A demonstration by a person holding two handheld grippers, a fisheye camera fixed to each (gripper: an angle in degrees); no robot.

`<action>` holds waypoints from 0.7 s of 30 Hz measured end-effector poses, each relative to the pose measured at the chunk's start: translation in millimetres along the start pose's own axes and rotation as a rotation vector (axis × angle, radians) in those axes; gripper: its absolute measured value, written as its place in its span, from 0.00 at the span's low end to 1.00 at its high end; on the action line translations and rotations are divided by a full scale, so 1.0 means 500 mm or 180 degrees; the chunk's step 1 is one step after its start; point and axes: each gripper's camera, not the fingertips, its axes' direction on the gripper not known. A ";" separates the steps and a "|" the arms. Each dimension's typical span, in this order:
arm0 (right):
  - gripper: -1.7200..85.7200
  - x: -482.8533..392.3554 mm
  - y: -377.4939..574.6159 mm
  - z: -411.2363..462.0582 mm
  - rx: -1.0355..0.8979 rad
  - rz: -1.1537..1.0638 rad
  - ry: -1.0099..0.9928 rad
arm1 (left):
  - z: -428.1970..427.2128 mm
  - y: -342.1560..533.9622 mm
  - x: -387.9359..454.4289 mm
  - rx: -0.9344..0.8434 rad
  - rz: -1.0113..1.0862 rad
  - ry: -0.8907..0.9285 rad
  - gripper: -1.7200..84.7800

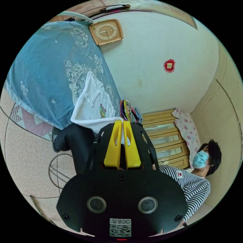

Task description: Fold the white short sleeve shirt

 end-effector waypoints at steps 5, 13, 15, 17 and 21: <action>0.03 0.104 -0.168 0.039 0.0045 0.0069 0.0096 | 0.085 -0.186 -0.140 -0.0012 0.0006 -0.0072 0.03; 0.03 0.287 -0.435 0.128 0.0099 0.0242 0.0117 | 0.222 -0.458 -0.400 0.0028 -0.0149 -0.0125 0.03; 0.03 0.331 -0.490 0.153 0.0104 0.0286 0.0128 | 0.252 -0.515 -0.461 0.0042 -0.0172 -0.0158 0.03; 0.03 0.390 -0.559 0.187 0.0078 0.0359 0.0162 | 0.292 -0.586 -0.545 0.0036 -0.0199 -0.0203 0.03; 0.03 0.484 -0.653 0.238 0.0060 0.0464 0.0187 | 0.355 -0.682 -0.679 0.0013 -0.0244 -0.0297 0.03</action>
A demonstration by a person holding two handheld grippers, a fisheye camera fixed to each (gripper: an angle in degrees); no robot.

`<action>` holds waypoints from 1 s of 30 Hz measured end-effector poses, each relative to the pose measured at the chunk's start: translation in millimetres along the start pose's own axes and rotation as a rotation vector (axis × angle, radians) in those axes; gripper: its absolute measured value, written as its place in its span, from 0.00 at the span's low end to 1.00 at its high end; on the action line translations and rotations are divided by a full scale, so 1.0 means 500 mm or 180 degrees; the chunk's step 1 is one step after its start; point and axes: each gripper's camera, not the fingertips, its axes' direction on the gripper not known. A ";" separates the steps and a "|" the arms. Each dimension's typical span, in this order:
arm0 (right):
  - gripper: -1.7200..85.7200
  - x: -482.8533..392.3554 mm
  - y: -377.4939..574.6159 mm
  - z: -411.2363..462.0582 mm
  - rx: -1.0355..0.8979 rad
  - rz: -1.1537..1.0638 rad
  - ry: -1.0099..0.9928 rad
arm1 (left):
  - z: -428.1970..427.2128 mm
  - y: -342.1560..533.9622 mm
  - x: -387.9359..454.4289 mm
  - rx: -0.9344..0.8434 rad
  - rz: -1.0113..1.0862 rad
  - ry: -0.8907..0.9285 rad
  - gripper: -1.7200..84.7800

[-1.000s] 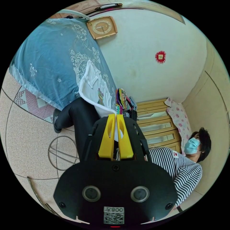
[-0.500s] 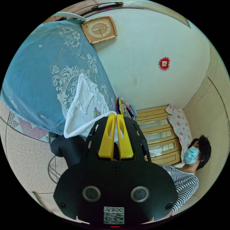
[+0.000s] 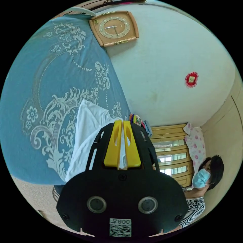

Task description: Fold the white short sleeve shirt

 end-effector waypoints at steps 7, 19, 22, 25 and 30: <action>0.03 0.139 -0.174 0.134 -0.0139 0.0188 0.0124 | 0.148 -0.168 -0.258 -0.0096 -0.0126 -0.0278 0.03; 0.03 0.318 -0.373 0.338 -0.0248 0.0536 0.0169 | 0.345 -0.321 -0.671 -0.0140 -0.0345 -0.0475 0.03; 0.03 0.347 -0.399 0.376 -0.0287 0.0652 0.0147 | 0.379 -0.329 -0.763 -0.0101 -0.0450 -0.0502 0.04; 0.03 0.365 -0.411 0.401 -0.0217 0.0737 0.0050 | 0.404 -0.323 -0.840 -0.0015 -0.0464 -0.0349 0.06; 0.04 0.352 -0.417 0.429 -0.0061 0.0694 -0.0079 | 0.428 -0.296 -0.919 0.0132 -0.0278 -0.0067 0.09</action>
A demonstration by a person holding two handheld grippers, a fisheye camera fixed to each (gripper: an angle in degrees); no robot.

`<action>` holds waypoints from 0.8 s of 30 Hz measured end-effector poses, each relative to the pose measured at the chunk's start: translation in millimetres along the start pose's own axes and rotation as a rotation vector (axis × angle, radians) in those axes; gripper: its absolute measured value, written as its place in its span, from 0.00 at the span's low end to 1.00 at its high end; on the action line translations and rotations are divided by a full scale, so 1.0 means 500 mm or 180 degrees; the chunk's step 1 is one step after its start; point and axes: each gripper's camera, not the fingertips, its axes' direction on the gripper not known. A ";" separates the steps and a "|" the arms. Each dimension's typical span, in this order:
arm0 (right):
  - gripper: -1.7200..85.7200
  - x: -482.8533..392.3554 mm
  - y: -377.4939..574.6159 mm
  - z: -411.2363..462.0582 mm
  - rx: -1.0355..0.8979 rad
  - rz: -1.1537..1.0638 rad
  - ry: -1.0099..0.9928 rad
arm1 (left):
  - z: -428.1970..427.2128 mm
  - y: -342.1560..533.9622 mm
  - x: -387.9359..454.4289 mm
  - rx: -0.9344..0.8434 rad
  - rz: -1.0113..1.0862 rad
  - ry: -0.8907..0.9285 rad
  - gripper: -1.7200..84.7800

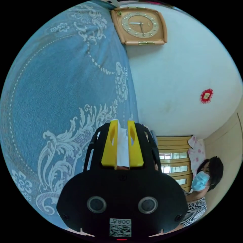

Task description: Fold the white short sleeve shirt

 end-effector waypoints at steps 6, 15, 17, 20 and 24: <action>0.04 -0.058 -0.004 0.042 0.0088 -0.0095 -0.0056 | 0.068 0.082 -0.065 -0.0042 0.0199 0.0111 0.09; 0.03 -0.160 0.008 0.086 0.0423 0.0062 0.0031 | 0.398 0.193 -0.066 -0.1264 0.1087 -0.1587 0.04; 0.02 -0.235 0.028 0.108 0.0497 -0.0122 0.0152 | 0.452 0.193 -0.062 -0.1244 0.1269 -0.1800 0.03; 0.02 -0.357 0.041 0.196 0.0205 -0.0505 0.0440 | 0.516 0.186 -0.051 -0.1211 0.1482 -0.2081 0.03; 0.02 -0.518 0.051 0.367 -0.0367 -0.1062 0.0979 | 0.582 0.175 -0.034 -0.1061 0.1645 -0.2299 0.02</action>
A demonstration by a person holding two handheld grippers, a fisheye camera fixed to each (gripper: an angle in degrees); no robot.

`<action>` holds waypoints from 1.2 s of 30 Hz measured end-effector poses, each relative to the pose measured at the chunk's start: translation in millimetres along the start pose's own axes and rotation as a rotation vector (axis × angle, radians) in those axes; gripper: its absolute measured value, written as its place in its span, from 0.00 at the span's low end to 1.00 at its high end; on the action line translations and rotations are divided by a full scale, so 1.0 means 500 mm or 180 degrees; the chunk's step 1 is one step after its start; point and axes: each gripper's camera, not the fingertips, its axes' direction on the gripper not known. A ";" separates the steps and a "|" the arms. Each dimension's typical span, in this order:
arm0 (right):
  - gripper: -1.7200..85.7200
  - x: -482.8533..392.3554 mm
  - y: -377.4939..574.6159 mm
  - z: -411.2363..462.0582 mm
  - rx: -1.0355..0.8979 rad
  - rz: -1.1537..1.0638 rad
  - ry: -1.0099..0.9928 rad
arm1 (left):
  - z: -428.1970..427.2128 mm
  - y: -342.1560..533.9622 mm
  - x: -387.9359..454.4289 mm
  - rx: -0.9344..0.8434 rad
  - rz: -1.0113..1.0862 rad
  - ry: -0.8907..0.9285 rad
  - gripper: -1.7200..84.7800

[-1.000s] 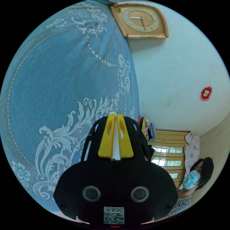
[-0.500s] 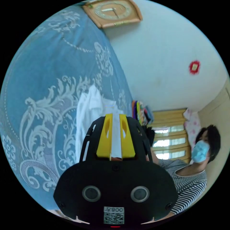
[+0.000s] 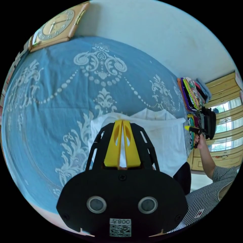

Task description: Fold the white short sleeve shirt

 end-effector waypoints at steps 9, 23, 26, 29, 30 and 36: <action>0.02 -0.346 -0.104 0.193 -0.0614 -0.1044 0.1385 | 0.096 0.088 0.185 0.0026 0.0698 0.0172 0.02; 0.02 -0.578 -0.204 0.079 -0.0131 -0.0980 0.1906 | 0.132 0.071 0.298 0.0157 0.0777 -0.0278 0.02; 0.02 -0.628 -0.160 0.049 -0.0031 -0.1064 0.1798 | 0.140 0.125 0.324 0.0086 0.0875 -0.0123 0.02; 0.02 -0.649 -0.106 0.048 -0.0056 -0.1082 0.1886 | 0.173 0.161 0.329 -0.0111 0.0836 -0.0418 0.02; 0.02 -0.647 -0.101 0.053 -0.0109 -0.1055 0.1930 | 0.179 0.163 0.325 -0.0156 0.0788 -0.0453 0.02; 0.02 -0.675 -0.058 0.073 -0.0232 -0.1059 0.2250 | 0.160 0.177 0.322 -0.0161 0.0661 -0.0330 0.02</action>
